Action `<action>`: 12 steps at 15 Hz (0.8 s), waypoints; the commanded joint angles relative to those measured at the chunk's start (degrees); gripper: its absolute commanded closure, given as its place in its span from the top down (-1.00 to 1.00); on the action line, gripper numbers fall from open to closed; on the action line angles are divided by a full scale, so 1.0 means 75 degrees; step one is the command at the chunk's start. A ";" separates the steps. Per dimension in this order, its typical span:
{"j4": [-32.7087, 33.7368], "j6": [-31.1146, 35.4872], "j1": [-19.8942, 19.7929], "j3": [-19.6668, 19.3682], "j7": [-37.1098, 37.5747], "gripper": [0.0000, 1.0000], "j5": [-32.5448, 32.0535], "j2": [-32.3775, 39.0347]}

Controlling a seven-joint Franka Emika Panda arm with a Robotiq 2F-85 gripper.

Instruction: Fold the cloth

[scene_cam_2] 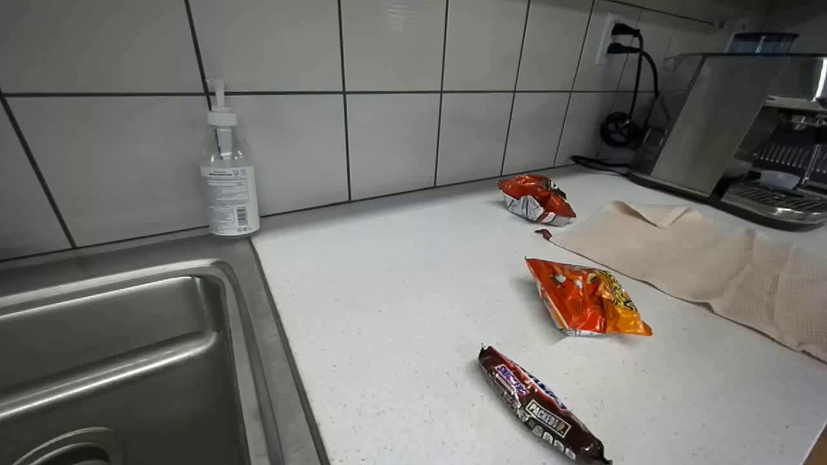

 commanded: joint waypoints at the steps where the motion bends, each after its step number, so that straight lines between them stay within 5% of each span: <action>1: 0.0021 -0.0032 0.0096 -0.0075 0.0056 1.00 -0.0061 0.0002; 12: -0.0006 0.0725 0.0053 -0.0293 0.0060 1.00 0.0026 0.0400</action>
